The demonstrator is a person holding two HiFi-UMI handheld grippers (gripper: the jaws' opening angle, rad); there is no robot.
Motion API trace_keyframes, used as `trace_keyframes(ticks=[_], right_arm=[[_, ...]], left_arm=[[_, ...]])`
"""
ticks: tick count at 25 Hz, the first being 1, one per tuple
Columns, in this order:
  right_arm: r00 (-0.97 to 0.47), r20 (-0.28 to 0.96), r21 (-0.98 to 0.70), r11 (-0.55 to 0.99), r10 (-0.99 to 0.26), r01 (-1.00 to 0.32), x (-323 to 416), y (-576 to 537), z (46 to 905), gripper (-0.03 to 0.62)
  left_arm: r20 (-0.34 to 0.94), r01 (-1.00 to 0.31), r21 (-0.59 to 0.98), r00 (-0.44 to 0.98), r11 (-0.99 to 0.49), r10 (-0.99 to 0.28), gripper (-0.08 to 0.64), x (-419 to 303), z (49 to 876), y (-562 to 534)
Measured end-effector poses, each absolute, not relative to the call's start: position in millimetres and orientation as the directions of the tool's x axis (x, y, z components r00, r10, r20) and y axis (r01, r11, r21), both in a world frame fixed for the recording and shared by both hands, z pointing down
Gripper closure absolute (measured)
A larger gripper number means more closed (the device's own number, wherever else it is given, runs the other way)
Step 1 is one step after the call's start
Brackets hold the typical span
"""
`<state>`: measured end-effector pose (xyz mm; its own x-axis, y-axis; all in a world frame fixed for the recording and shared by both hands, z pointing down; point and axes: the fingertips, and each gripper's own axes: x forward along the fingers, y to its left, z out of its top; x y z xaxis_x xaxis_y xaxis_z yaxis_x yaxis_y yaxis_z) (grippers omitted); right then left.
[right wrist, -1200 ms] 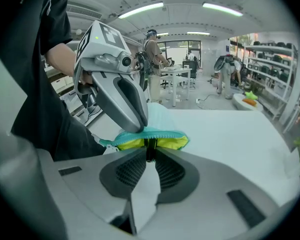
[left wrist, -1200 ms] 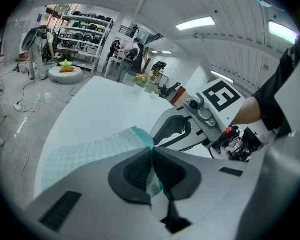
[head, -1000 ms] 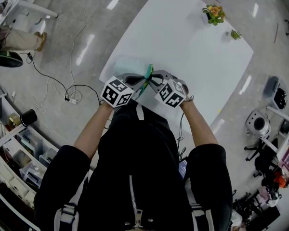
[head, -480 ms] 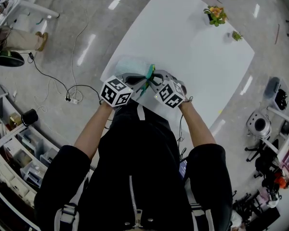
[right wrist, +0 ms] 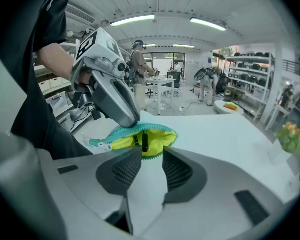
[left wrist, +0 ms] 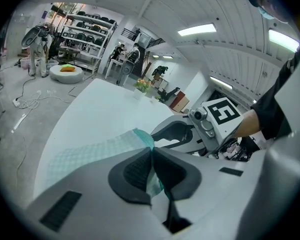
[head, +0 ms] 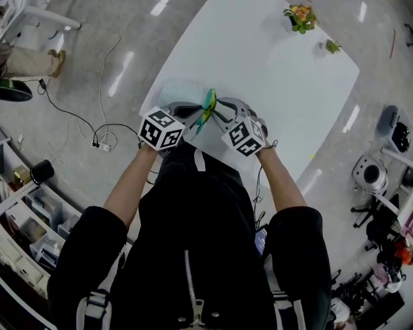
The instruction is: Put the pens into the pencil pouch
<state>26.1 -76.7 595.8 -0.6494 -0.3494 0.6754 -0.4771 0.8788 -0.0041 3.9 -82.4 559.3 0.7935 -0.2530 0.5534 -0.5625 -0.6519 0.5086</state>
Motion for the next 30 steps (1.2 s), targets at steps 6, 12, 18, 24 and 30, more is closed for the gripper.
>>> trace_keyframes(ticks=[6, 12, 18, 24, 30], right_arm=[[-0.62, 0.659, -0.049, 0.798, -0.426, -0.601, 64, -72, 591, 0.462], [-0.584, 0.645, -0.086, 0.713, -0.493, -0.696, 99, -61, 588, 0.454], [-0.545, 0.633, -0.128, 0.62, -0.549, -0.774, 126, -51, 588, 0.454], [-0.492, 0.606, -0.162, 0.509, -0.625, -0.846, 151, -51, 585, 0.451], [-0.382, 0.542, -0.115, 0.385, -0.748, -0.916, 167, -59, 556, 0.529]], left_arm=[[0.599, -0.614, 0.452, 0.746, -0.647, -0.289, 0.525, 4, 576, -89], [0.671, -0.675, 0.389, 0.674, -0.627, -0.31, 0.525, 8, 607, -93], [0.737, -0.702, 0.299, 0.6, -0.646, -0.311, 0.523, 13, 632, -85], [0.721, -0.723, 0.265, 0.588, -0.638, -0.367, 0.49, 14, 625, -77], [0.623, -0.757, 0.208, 0.591, -0.62, -0.512, 0.488, -3, 577, -78]])
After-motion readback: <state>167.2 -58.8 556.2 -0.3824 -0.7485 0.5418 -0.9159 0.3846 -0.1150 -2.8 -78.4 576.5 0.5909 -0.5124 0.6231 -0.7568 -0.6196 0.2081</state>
